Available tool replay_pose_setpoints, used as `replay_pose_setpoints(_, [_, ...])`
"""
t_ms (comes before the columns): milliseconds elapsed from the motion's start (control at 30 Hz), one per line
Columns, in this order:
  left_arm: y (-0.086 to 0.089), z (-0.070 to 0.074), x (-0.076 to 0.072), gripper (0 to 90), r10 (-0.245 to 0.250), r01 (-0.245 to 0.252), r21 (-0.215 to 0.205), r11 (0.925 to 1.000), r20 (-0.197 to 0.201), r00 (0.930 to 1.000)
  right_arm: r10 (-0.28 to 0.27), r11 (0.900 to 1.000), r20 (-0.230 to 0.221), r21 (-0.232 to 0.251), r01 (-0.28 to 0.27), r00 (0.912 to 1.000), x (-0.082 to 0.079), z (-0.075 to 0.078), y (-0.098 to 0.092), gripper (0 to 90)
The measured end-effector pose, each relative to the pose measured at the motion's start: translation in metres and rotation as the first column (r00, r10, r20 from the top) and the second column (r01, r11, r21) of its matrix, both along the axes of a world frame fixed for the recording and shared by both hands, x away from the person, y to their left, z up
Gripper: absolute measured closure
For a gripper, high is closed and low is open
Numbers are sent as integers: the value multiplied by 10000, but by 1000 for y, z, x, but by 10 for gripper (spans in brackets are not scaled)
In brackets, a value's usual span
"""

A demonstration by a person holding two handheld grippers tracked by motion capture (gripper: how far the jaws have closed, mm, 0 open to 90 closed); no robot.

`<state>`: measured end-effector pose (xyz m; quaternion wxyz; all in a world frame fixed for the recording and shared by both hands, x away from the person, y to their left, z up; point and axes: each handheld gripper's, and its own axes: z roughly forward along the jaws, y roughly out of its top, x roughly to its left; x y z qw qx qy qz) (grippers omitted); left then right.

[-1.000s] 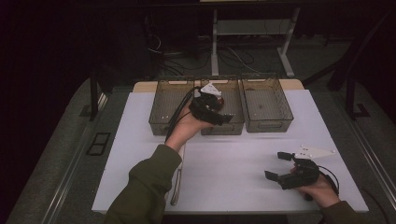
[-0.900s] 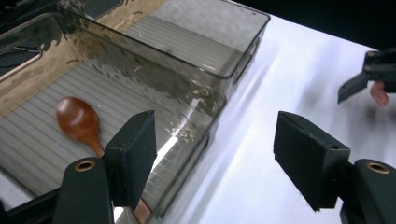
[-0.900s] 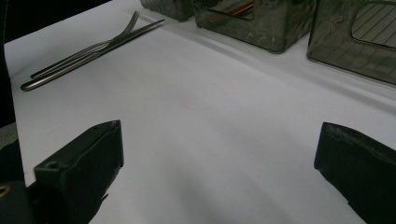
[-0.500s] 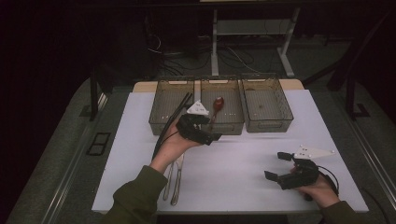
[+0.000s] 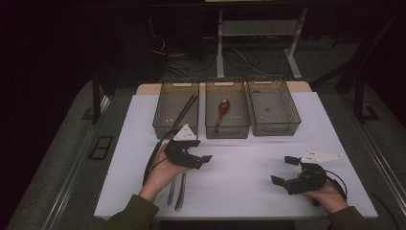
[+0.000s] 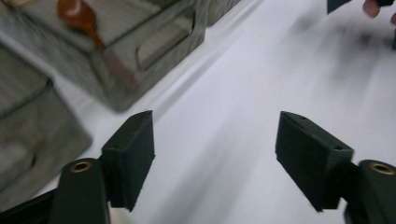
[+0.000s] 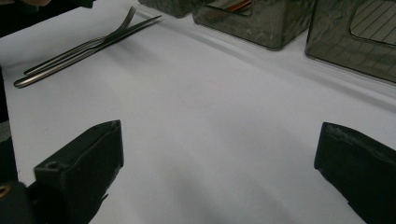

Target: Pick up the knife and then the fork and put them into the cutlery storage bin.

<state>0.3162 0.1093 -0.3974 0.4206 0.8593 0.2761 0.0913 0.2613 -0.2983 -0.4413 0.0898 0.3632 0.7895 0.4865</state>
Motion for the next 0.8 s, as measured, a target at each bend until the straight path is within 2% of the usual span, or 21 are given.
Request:
replay_pose_setpoints(200, [21, -12, -18, 501, 382, -379, 176, 9991, -154, 9992, -18, 10000, -5, -3, 18, 10000, 0, 0, 0, 8])
replay_pose_setpoints(300, [32, -18, -27, 614, 582, -573, 434, 9974, -210, 9981, -16, 10000, 26, -7, 16, 10000, 0, 0, 0, 8])
replay_pose_setpoints(467, [47, -22, -37, 773, 998, -976, 406, 9944, -568, 9934, -32, 10000, 6, -8, 32, 10000, -1, 1, 0, 8])
replay_pose_setpoints(700, [58, -29, -48, 884, 1225, -1187, 440, 9920, -978, 9876, -52, 10000, 23, 8, 52, 10000, -1, 1, 0, 8])
replay_pose_setpoints(800, [61, -33, -50, 891, 1215, -1159, 537, 9918, -1156, 9858, -70, 10000, 33, 10, 70, 10000, 0, 1, 0, 8])
